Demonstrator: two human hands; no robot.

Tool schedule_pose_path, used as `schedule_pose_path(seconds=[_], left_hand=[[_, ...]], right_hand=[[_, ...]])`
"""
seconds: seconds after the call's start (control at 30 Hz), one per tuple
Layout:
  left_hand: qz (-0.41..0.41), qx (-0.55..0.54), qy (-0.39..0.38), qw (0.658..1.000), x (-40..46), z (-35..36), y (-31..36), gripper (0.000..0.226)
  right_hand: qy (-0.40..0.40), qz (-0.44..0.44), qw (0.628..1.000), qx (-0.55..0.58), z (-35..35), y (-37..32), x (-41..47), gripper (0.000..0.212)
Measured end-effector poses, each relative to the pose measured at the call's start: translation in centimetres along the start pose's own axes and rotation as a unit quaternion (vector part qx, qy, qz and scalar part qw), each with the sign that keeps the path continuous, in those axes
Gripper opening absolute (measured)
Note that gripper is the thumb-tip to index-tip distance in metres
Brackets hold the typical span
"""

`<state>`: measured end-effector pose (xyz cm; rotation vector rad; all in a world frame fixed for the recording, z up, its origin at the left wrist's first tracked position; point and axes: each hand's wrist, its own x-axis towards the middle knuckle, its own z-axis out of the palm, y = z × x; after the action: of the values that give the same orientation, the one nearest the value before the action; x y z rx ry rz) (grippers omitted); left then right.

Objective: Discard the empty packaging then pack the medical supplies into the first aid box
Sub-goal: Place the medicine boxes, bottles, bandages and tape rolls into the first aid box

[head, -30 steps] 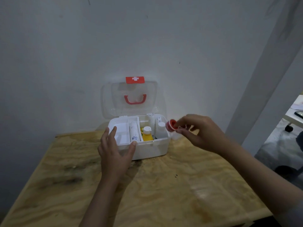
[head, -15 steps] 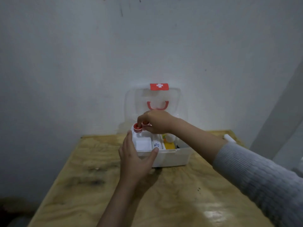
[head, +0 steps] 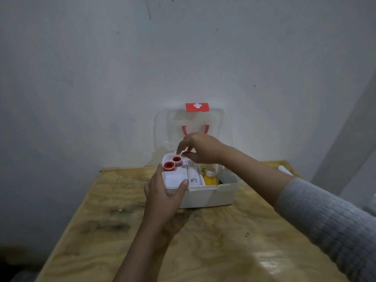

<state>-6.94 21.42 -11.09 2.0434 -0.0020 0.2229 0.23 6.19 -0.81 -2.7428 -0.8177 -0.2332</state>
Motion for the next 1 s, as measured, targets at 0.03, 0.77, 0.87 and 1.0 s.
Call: schedule_pose_path(seconds=[0.03,0.77,0.87,1.0], left_hand=[[-0.005,-0.001,-0.002,1.0,0.1,0.1,-0.1,0.085],[-0.022,-0.039,-0.016,0.999,0.2,0.4,-0.6,0.094],[-0.025,-0.044,-0.016,0.999,0.1,0.4,-0.5,0.093],[-0.023,-0.055,-0.018,0.998,0.0,0.4,-0.4,0.09]], right_hand=[[0.021,0.006,1.0,0.003,-0.8,0.3,-0.9,0.018],[0.201,0.477,0.854,0.053,2.6,17.2,-22.6,0.041],[0.226,0.491,0.839,0.067,4.0,17.3,-22.2,0.028],[0.285,0.491,0.817,0.1,4.3,17.0,-22.1,0.017]])
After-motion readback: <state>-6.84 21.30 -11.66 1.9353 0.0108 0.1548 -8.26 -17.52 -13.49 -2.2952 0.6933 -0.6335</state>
